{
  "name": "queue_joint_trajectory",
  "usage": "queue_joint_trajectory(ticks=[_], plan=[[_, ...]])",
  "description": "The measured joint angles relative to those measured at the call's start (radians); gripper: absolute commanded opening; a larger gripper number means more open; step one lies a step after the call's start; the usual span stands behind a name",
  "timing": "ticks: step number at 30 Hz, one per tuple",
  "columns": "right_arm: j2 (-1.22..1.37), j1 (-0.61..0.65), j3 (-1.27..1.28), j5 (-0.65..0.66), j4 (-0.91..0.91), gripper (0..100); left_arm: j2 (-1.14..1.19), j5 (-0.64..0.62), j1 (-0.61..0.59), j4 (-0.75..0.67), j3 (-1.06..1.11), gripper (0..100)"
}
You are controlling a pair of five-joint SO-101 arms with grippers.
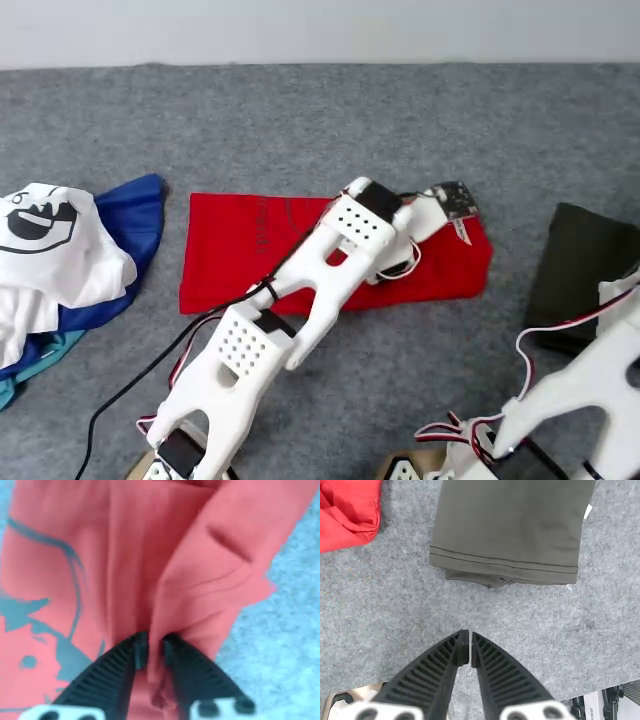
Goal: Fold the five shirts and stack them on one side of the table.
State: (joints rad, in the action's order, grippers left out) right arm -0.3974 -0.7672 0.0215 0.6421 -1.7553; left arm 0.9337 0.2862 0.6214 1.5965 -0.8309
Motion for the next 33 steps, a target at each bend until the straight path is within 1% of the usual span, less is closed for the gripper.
queue_joint_trajectory(ticks=[3, 9, 14, 21, 27, 30, 33], plan=[[0.0, 0.0, 0.0, 0.0, 0.0, 2.1, 0.0, -0.018, -0.003, 0.015, -0.049, 16], [0.0, 0.0, 0.0, 0.0, 0.0, 2.1, 0.008, -0.025, -0.006, 0.046, -0.157, 16], [0.0, 0.0, 0.0, 0.0, 0.0, 2.0, 0.017, -0.026, -0.032, 0.046, -0.164, 16], [0.0, 0.0, 0.0, 0.0, 0.0, 2.1, 0.135, -0.032, -0.058, 0.038, -0.181, 16], [0.0, 0.0, 0.0, 0.0, 0.0, 2.2, 0.141, -0.028, -0.06, 0.123, -0.301, 16], [0.0, 0.0, 0.0, 0.0, 0.0, 2.2, 0.14, -0.069, -0.06, 0.126, -0.356, 16], [0.0, 0.0, 0.0, 0.0, 0.0, 2.2, 0.1, -0.095, -0.06, 0.129, -0.353, 16]])
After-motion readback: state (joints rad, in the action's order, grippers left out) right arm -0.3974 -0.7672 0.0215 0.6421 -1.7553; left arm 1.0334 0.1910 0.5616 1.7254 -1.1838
